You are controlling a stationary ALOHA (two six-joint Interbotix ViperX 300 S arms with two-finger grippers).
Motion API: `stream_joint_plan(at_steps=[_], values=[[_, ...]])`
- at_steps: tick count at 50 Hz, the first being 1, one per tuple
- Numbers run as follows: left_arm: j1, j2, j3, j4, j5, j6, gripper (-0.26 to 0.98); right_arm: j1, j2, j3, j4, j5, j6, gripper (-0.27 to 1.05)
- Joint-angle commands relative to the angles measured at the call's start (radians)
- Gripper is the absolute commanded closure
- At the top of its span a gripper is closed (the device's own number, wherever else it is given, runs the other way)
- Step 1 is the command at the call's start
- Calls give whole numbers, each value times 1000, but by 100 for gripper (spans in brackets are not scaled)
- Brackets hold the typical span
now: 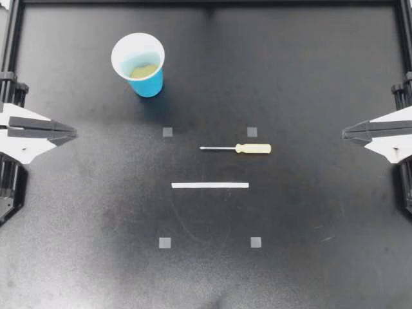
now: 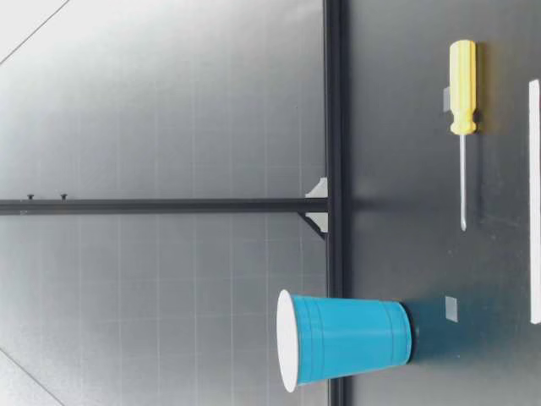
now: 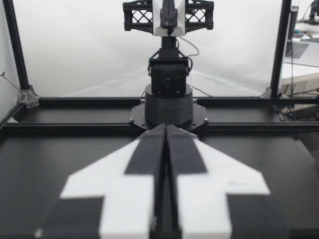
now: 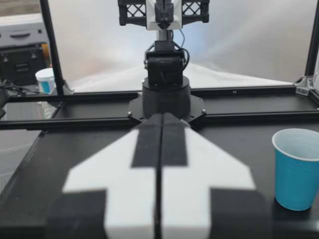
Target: Pick up the screwdriver with the right arm, hand it over to the left arm then place it into the cup.
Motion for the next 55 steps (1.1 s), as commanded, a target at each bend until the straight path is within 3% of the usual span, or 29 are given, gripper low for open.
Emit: stream_joint_plan(at_steps=[1,6,14,20,31,39,51,55], values=[[18,-9,-6,-2,-35,5,58,-5,2,-15,-2,-5,0,79],[18,-9,5,-2,-75,6,66,-12,15,-28,2,5,2,81],[18,2,23,-2,-114,8,67,-98,101,-84,2,117,-3,81],[18,14,34,-3,-132,2,67,-169,235,-164,-6,299,-21,81],[18,28,38,-5,-153,0,67,-176,469,-314,-41,515,-87,75],[18,46,38,-5,-153,0,67,-189,612,-383,-48,595,-107,57],[20,58,38,-5,-153,2,67,-192,799,-486,-48,660,-110,14],[20,60,38,-5,-153,3,67,-192,859,-523,-48,684,-110,10]])
